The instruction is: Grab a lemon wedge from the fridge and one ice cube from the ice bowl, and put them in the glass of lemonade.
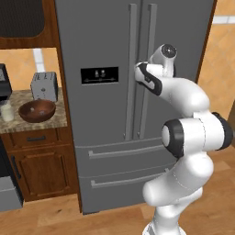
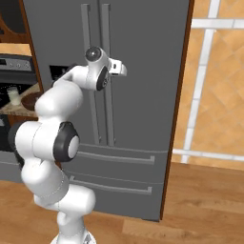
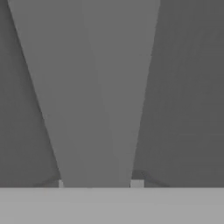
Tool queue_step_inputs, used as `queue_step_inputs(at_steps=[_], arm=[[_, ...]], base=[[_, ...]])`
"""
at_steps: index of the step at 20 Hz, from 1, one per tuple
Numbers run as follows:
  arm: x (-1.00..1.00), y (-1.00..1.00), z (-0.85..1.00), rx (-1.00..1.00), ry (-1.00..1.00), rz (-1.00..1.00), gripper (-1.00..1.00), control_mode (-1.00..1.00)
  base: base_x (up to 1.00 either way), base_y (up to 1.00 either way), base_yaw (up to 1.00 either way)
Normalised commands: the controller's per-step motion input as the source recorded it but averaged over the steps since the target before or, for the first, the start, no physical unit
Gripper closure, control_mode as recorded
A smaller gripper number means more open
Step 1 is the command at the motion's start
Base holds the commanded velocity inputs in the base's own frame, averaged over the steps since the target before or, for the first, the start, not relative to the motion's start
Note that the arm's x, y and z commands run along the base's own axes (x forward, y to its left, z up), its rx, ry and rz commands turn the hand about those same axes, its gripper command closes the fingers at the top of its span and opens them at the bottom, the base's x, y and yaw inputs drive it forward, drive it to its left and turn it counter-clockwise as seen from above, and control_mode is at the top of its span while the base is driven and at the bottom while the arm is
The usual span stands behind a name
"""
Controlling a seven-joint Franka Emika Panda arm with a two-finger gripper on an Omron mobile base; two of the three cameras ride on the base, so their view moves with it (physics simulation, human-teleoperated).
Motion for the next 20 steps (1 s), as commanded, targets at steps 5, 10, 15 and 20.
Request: queue_step_inputs(at_steps=[5,10,15,20], arm=[[-0.55,-0.91,0.0,0.05,-0.07,-0.1,1.0,-1.0],[-0.79,-0.95,0.0,0.06,-0.05,-0.08,1.0,-1.0],[-0.8,-0.94,0.0,0.04,-0.01,-0.05,1.0,-1.0],[-0.67,-0.91,0.07,0.02,0.0,-0.07,1.0,-1.0]], base=[[0.0,0.0,0.0],[0.0,0.0,0.0],[0.0,0.0,0.0],[0.0,0.0,0.0]])
